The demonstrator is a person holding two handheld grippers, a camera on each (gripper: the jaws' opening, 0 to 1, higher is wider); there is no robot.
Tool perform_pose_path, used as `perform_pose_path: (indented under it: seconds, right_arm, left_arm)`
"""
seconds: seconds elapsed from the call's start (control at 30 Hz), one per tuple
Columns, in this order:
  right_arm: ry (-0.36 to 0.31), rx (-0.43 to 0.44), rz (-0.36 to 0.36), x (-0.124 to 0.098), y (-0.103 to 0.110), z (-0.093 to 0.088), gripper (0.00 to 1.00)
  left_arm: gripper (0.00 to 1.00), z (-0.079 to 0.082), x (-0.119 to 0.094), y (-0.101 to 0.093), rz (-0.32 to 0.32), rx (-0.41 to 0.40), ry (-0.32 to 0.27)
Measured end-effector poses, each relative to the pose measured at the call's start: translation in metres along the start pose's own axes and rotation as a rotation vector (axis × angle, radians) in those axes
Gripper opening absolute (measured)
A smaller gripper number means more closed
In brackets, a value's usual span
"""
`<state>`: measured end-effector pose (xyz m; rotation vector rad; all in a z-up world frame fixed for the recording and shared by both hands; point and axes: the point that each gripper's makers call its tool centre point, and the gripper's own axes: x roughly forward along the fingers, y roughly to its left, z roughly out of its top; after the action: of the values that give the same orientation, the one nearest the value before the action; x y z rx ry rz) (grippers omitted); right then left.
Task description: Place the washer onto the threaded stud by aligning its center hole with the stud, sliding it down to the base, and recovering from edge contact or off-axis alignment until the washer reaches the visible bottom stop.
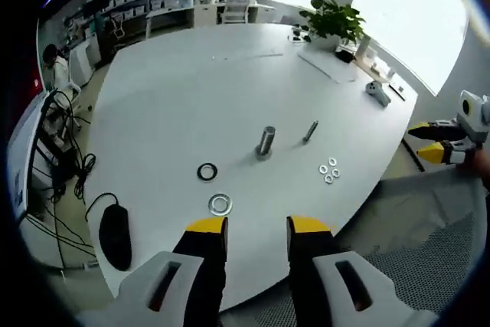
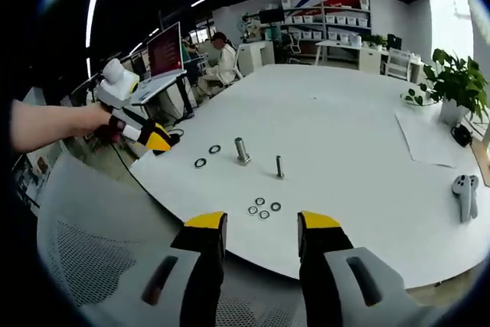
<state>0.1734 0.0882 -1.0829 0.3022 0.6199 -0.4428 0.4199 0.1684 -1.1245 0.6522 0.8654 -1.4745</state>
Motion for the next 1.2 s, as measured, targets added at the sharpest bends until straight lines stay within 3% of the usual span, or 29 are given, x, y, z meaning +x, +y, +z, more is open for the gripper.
perform_pose_path:
  seconds: [0.17, 0.27, 0.6, 0.73, 0.87, 0.9, 0.97, 1.2]
  right_arm:
    - [0.001, -0.001, -0.010, -0.001, -0.002, 0.000, 0.41]
    - [0.004, -0.002, -0.011, 0.000, -0.002, 0.000, 0.42]
    - [-0.005, -0.002, -0.016, 0.000, -0.003, 0.001, 0.42]
    - [-0.004, -0.002, -0.014, 0.000, -0.003, 0.000, 0.42]
    - [-0.004, -0.002, -0.016, 0.000, -0.004, 0.000, 0.42]
    - [-0.004, -0.001, -0.017, 0.001, -0.004, 0.000, 0.42]
    - [-0.002, -0.002, -0.019, 0.000, -0.004, -0.001, 0.42]
    - [-0.002, -0.003, -0.026, 0.000, -0.006, -0.001, 0.42]
  left_arm:
    - [0.33, 0.006, 0.017, -0.001, -0.029, 0.010, 0.010]
    - [0.32, -0.003, 0.027, -0.004, -0.011, 0.038, 0.074]
    - [0.32, -0.019, 0.071, 0.041, 0.052, -0.014, 0.219]
    - [0.33, -0.030, 0.071, 0.044, 0.073, -0.001, 0.286]
    - [0.34, -0.037, 0.098, 0.058, 0.072, 0.023, 0.339]
    - [0.34, -0.039, 0.089, 0.055, 0.074, 0.026, 0.349]
    - [0.34, -0.044, 0.097, 0.059, 0.083, 0.037, 0.379]
    - [0.33, -0.043, 0.113, 0.068, 0.093, 0.072, 0.410]
